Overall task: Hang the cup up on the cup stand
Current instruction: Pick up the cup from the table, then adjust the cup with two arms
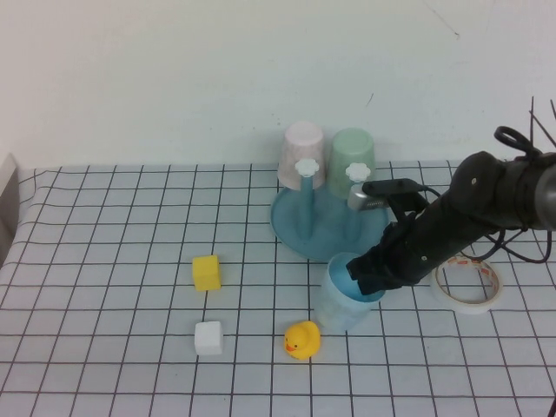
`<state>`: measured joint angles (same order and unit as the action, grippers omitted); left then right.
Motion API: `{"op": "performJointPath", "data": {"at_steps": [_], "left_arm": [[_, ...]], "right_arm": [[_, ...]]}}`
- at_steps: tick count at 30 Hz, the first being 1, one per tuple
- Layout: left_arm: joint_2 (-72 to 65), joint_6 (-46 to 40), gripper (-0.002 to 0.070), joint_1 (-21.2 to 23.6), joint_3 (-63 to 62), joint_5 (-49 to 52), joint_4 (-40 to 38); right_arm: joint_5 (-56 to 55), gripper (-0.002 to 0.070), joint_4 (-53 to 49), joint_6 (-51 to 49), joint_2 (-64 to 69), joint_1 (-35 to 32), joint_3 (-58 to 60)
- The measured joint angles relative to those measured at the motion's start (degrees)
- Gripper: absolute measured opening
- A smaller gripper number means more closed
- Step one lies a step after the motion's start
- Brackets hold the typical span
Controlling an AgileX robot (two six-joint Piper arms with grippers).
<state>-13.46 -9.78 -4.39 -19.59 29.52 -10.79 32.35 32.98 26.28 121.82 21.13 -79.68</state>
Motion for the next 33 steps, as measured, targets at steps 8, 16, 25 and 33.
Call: {"op": "performJointPath", "data": {"at_steps": [8, 16, 25, 33], "left_arm": [[-0.6, -11.7, -0.0001, 0.0, -1.8, -11.1, -13.3], [-5.5, -18.8, -0.0002, 0.0, -8.6, -21.2, -23.2], [-11.7, -19.5, -0.0002, 0.0, -11.2, -22.8, -43.9], [-14.2, -19.8, -0.0001, 0.0, -11.3, -11.9, -58.9]], "right_arm": [[-2.8, 0.0027, 9.1, 2.0, -2.6, 0.0, -0.2], [-6.5, 0.0026, 31.0, 17.6, -13.0, 0.0, -0.2], [3.7, 0.0024, 62.6, 45.4, -18.8, 0.4, -0.6], [8.6, 0.0024, 63.4, 49.6, -18.9, 5.2, -0.6]]}}
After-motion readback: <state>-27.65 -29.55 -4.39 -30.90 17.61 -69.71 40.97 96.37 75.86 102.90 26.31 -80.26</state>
